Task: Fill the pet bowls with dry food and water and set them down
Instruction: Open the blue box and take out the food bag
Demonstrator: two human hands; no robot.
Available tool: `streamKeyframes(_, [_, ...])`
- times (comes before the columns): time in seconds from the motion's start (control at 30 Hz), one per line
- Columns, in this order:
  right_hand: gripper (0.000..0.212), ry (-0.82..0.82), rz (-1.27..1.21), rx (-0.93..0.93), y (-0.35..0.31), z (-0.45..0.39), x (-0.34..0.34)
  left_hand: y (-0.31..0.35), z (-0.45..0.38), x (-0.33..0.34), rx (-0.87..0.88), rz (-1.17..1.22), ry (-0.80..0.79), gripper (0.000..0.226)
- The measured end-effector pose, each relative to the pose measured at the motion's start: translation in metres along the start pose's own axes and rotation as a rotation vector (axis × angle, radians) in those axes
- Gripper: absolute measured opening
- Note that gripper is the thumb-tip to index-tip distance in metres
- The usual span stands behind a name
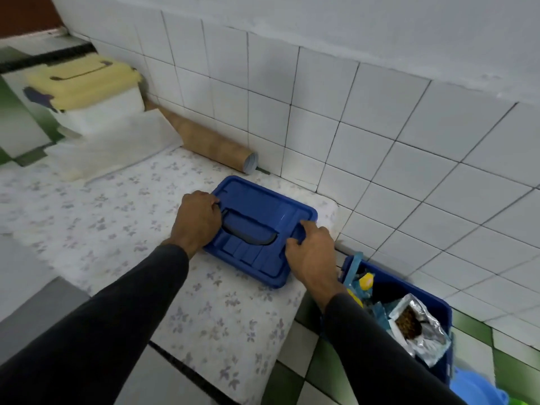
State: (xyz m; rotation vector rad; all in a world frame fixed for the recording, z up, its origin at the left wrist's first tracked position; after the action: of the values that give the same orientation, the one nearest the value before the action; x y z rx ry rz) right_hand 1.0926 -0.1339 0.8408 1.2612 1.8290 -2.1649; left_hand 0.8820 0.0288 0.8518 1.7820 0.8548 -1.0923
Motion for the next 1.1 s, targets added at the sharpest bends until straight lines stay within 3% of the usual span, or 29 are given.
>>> streamKeyframes(0.5, [0.032, -0.133, 0.319, -0.015, -0.008, -0.007, 0.043, -0.027, -0.017, 0.018, 0.131, -0.138, -0.064, 0.015])
streamKeyframes(0.7, [0.039, -0.080, 0.525, -0.142, -0.011, -0.006, 0.033, -0.023, -0.008, 0.019, -0.001, -0.073, -0.092, 0.032])
streamKeyframes(0.9, [0.044, -0.050, 0.561, -0.151, 0.008, 0.002, -0.001, 0.027, 0.006, 0.036, 0.119, -0.114, -0.108, 0.040])
streamKeyframes(1.1, [0.042, -0.009, 0.588, -0.031, 0.062, 0.021, -0.059, 0.126, 0.025, 0.064, 0.349, -0.007, -0.158, 0.040])
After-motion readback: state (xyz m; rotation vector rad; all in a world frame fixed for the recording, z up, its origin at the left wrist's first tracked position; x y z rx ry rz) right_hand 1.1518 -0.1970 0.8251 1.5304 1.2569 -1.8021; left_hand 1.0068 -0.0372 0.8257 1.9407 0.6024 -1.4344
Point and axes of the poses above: each hand's wrist, its own z-axis away from the middle knuckle, its own x-axis out of the palm, y = z × x, the point moved 7 cm from there along -z, towards the middle knuckle, and after that the axes turned 8 degrees about -z, right-handed, at the moved point
